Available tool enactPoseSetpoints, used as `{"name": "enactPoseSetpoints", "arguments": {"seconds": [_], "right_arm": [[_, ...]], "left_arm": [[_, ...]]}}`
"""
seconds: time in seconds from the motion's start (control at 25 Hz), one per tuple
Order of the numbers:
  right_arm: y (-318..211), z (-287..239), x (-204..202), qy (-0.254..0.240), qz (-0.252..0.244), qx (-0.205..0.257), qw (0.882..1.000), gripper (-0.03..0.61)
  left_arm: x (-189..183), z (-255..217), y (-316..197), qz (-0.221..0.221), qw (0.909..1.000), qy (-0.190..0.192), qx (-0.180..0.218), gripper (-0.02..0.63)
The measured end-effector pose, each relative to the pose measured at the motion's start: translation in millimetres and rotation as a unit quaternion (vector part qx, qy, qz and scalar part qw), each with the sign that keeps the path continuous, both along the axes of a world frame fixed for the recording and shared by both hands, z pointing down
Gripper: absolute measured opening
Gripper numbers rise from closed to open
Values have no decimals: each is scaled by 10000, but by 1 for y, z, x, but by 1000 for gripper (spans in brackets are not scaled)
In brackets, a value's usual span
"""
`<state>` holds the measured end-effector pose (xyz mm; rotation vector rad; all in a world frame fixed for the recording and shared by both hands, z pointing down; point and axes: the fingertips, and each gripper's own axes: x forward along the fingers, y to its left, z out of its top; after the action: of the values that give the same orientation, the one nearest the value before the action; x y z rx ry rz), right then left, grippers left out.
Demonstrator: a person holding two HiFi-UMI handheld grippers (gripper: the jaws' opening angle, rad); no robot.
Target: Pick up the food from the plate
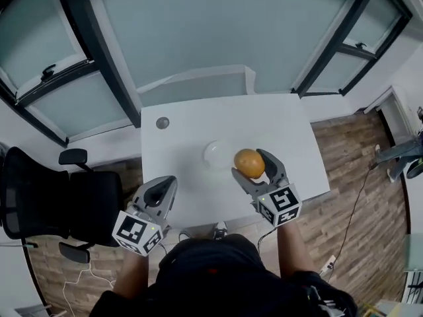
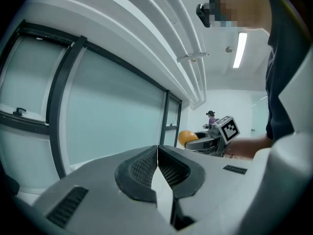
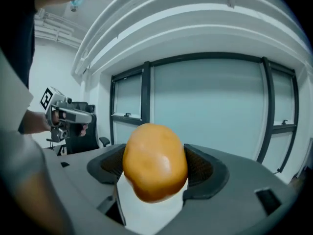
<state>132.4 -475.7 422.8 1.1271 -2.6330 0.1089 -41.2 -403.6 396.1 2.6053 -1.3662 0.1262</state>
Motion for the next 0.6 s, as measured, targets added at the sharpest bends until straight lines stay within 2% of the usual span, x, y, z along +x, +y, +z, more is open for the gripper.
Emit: {"name": "enactPoseSetpoints", "arguments": {"seconds": [0.12, 0.4, 0.6], "right_arm": [[17, -36, 9, -251, 277, 342, 9987, 371], [46, -78, 36, -379, 818, 882, 9920, 371], [55, -95, 38, -487, 880, 1136, 9884, 371]], "left_arm": [[6, -14, -1, 126, 9998, 29, 169, 23], [27, -43, 1, 526, 9965, -10, 643, 23], [32, -49, 9, 764, 9943, -112, 733, 23]]}}
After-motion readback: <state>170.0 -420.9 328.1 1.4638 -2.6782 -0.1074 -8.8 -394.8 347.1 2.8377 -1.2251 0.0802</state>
